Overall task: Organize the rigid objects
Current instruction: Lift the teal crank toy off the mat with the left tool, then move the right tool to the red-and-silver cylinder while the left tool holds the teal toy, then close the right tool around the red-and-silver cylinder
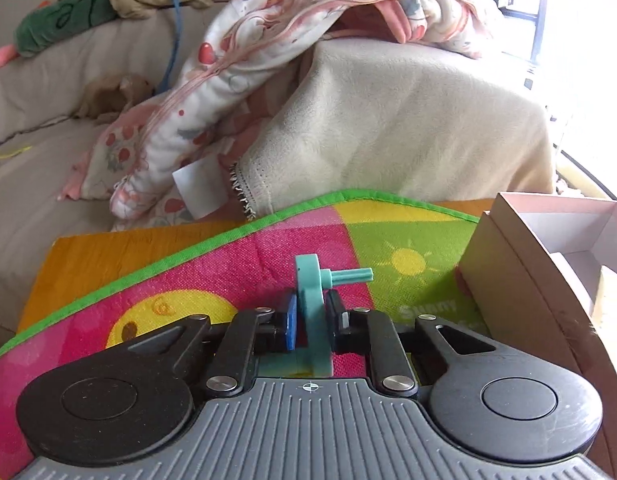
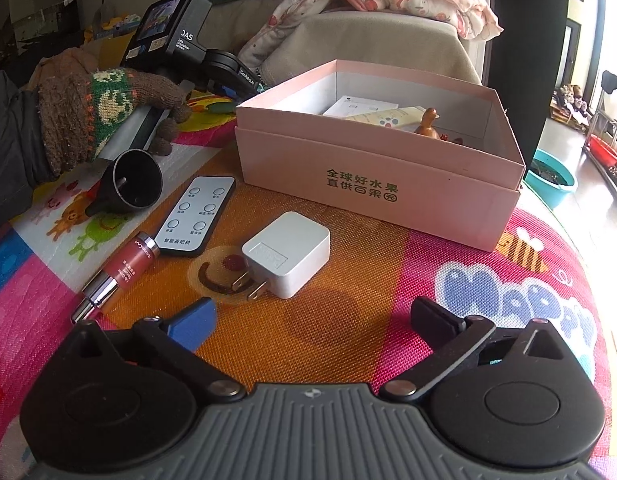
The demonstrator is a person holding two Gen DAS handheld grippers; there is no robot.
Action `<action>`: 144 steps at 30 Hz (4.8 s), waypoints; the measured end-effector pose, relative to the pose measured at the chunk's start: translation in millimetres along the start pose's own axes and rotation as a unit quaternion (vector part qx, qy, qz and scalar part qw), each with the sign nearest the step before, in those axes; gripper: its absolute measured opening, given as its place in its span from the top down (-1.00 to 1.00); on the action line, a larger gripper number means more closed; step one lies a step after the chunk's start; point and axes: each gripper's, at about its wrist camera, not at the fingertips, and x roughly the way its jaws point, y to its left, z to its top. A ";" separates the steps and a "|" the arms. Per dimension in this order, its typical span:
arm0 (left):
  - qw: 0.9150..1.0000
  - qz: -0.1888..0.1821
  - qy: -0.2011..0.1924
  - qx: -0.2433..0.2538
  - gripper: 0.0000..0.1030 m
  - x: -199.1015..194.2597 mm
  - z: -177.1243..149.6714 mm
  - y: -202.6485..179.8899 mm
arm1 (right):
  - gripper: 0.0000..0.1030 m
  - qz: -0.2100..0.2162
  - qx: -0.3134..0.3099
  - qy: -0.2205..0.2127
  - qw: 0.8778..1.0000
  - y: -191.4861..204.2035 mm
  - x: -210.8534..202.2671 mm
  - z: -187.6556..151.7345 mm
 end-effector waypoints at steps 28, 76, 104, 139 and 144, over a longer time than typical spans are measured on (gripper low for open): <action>0.982 -0.155 0.024 0.101 0.73 -239.5 -164.8 -31.6 | -1.00 -0.003 -0.008 0.006 1.000 1.2 1.2 2.0; 0.985 -0.148 0.043 0.078 0.68 -219.4 -195.0 -56.4 | 0.20 -0.021 -0.059 -0.018 0.998 53.0 -28.8 -2.6; 0.986 -0.135 0.015 0.094 0.68 -232.6 -213.0 -60.3 | -0.51 -0.030 0.045 -0.011 0.998 80.7 4.8 18.7; 0.977 -0.130 -0.017 0.168 0.68 -221.1 -209.1 -81.1 | 0.17 -0.012 0.023 -0.031 0.999 47.7 -34.8 11.1; 0.974 -0.130 -0.010 0.186 0.69 -213.0 -201.9 -92.3 | 0.26 -0.021 0.008 -0.041 0.999 36.3 -52.4 5.2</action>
